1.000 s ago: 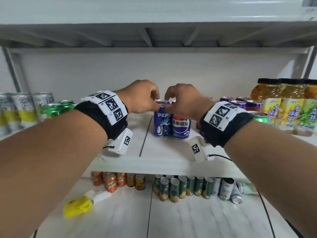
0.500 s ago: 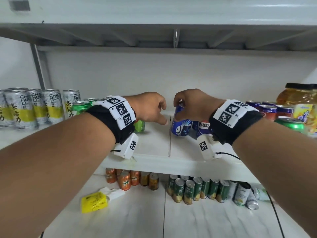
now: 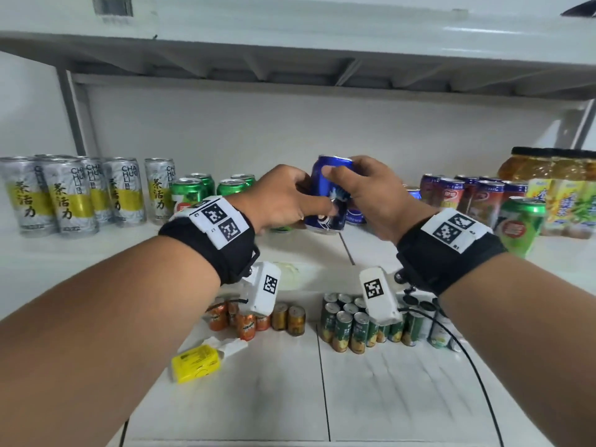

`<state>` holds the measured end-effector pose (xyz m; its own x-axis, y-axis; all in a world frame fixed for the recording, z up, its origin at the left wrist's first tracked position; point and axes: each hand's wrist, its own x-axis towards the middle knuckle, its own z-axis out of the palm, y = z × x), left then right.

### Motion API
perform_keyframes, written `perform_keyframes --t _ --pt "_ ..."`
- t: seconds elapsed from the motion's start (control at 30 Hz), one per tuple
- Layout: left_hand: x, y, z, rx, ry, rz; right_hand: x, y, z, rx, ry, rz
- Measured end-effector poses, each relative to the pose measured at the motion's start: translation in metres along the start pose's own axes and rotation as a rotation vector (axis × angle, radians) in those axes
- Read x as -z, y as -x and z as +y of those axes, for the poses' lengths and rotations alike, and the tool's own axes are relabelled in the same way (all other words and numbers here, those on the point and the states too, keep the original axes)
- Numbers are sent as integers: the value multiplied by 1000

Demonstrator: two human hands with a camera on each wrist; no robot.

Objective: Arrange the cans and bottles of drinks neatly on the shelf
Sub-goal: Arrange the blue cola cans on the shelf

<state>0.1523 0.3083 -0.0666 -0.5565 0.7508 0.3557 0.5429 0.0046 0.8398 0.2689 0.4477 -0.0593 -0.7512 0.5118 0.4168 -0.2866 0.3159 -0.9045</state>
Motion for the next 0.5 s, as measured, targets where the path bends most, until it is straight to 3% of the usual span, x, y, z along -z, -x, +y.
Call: perform_keyframes --t 0.2,0.5 --pt "-4 33 -8 143 233 -1 -23 32 9 -181 -173 2" --pt "5 58 -12 235 412 37 -44 51 3 -174 -177 44"
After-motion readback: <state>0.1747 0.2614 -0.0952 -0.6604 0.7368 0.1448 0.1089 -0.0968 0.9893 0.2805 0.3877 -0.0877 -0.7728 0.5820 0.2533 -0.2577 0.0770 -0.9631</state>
